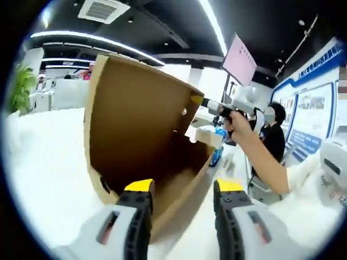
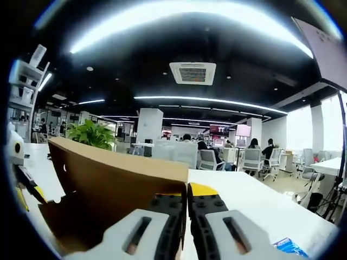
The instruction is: Operate the shoe box by opening the lid, removing the specified soft item, and placing it in the target area until the item is outside and the box remains undamaged.
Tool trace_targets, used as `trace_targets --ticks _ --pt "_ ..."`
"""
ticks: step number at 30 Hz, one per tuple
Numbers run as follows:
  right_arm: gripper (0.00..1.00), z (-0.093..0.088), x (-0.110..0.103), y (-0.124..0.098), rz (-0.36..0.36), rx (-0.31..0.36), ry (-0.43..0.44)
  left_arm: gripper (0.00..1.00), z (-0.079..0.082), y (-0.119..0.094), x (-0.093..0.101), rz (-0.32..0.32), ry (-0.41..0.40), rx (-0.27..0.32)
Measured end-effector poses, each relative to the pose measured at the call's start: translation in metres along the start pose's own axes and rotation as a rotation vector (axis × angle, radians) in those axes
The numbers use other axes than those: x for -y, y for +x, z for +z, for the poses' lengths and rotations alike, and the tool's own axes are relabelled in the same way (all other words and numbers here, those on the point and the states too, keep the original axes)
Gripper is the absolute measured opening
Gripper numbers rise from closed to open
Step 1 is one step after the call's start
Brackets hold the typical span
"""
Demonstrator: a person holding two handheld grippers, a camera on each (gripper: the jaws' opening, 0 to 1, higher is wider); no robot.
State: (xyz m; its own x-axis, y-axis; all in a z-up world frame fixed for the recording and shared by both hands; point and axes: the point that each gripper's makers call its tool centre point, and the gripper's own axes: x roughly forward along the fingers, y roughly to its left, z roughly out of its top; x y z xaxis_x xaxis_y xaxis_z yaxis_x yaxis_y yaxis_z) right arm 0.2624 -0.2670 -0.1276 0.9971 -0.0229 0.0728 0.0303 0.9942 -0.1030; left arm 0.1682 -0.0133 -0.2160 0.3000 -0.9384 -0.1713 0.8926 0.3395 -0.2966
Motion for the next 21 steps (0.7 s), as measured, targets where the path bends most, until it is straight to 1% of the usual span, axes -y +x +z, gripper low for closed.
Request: trace_targets --ticks 2,3,5,6,8,10,12,13,15,16,17,21 --pt "0.00 0.000 0.000 -0.001 -0.002 0.000 -0.001 0.53 0.002 -0.006 -0.003 0.024 -0.020 0.032" --pt "0.00 0.000 0.000 -0.001 -0.003 0.000 -0.003 0.58 0.003 -0.010 -0.010 0.077 -0.025 0.062" --pt "0.00 -0.001 -0.001 -0.003 -0.007 0.002 -0.008 0.66 0.001 -0.018 -0.019 0.142 -0.037 0.071" --pt "0.00 -0.001 -0.001 -0.004 -0.010 0.003 -0.015 0.68 0.000 -0.022 -0.020 0.156 -0.049 0.079" --pt "0.00 -0.002 -0.002 -0.006 -0.016 0.005 -0.027 0.66 0.000 -0.032 -0.022 0.170 -0.060 0.101" --pt "0.00 -0.002 -0.002 -0.007 -0.020 0.006 -0.035 0.66 -0.002 -0.040 -0.017 0.163 -0.070 0.118" --pt "0.00 -0.002 -0.001 -0.008 -0.019 0.005 -0.033 0.66 -0.006 -0.045 -0.014 0.167 -0.065 0.113" --pt "0.00 -0.003 -0.001 -0.008 -0.016 0.004 -0.036 0.66 -0.010 -0.050 -0.014 0.182 -0.051 0.106" --pt "0.00 -0.003 -0.001 -0.010 -0.014 0.004 -0.027 0.66 -0.015 -0.052 -0.014 0.183 -0.029 0.072" --pt "0.00 -0.004 -0.001 -0.012 -0.014 0.003 -0.023 0.66 -0.015 -0.054 -0.015 0.189 -0.031 0.066" --pt "0.00 -0.004 -0.002 -0.014 -0.014 0.004 -0.023 0.66 -0.015 -0.056 -0.016 0.197 -0.031 0.063" --pt "0.00 -0.006 -0.002 -0.018 -0.017 0.011 -0.009 0.72 -0.012 -0.062 -0.015 0.207 -0.037 0.089"
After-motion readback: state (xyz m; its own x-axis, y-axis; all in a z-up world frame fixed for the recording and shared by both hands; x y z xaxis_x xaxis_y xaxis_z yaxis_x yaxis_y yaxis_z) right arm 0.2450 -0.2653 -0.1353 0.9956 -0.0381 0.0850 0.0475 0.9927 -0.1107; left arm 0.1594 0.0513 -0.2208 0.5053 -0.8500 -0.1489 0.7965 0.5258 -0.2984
